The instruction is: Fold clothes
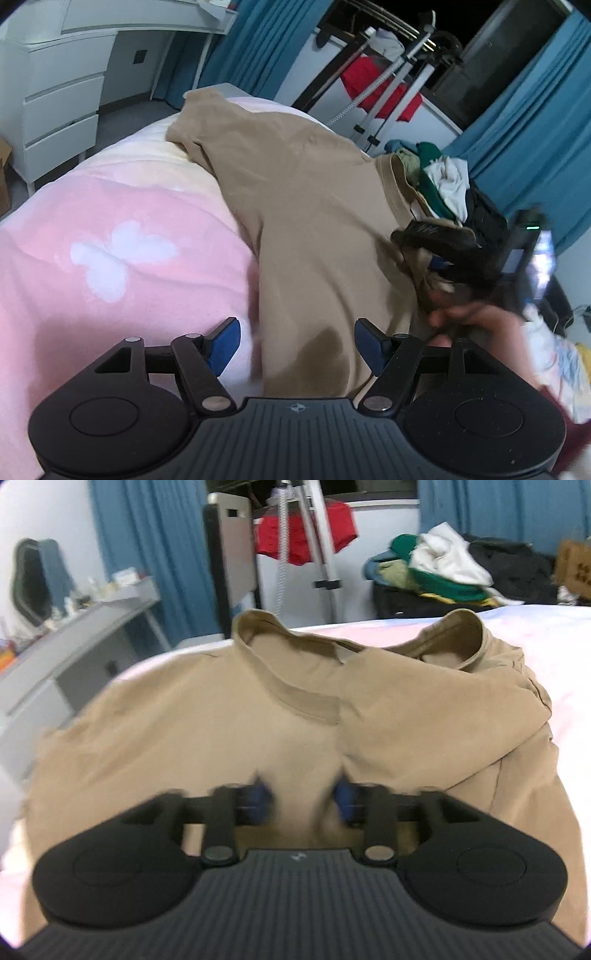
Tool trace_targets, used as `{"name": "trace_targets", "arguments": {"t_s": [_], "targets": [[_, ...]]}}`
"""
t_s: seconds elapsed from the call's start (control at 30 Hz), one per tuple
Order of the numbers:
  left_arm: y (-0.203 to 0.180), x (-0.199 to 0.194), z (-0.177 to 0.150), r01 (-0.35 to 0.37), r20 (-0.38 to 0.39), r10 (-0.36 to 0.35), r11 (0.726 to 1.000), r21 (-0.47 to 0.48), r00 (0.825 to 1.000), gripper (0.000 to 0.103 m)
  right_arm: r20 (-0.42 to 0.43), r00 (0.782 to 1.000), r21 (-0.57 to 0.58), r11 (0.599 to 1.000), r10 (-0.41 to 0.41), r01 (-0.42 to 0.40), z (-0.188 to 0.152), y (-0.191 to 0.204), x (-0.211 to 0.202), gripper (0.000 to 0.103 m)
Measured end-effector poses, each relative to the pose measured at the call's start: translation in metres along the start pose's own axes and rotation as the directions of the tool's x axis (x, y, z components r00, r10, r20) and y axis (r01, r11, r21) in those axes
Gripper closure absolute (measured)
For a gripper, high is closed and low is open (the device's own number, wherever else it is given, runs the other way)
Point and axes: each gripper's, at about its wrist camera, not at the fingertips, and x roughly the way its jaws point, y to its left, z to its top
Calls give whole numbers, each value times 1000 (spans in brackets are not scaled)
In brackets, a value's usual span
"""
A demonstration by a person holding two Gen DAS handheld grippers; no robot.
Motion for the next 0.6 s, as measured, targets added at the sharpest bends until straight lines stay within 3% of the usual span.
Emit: {"name": "trace_targets", "arguments": {"t_s": [0.17, 0.3, 0.47, 0.6], "targets": [[-11, 0, -10, 18, -7, -18, 999, 48, 1000, 30, 78, 996, 17, 998, 52, -53, -1, -12, -90, 42], [-23, -8, -24, 22, 4, -22, 995, 100, 1000, 30, 115, 993, 29, 999, 25, -28, -19, -32, -176, 42], [-48, -30, -49, 27, 22, -32, 980, 197, 999, 29, 149, 989, 121, 992, 5, -23, -68, -64, -275, 42], [-70, -49, -61, 40, 36, -51, 964, 265, 998, 29, 162, 987, 239, 970, -9, -31, -115, -93, -321, 42]]}}
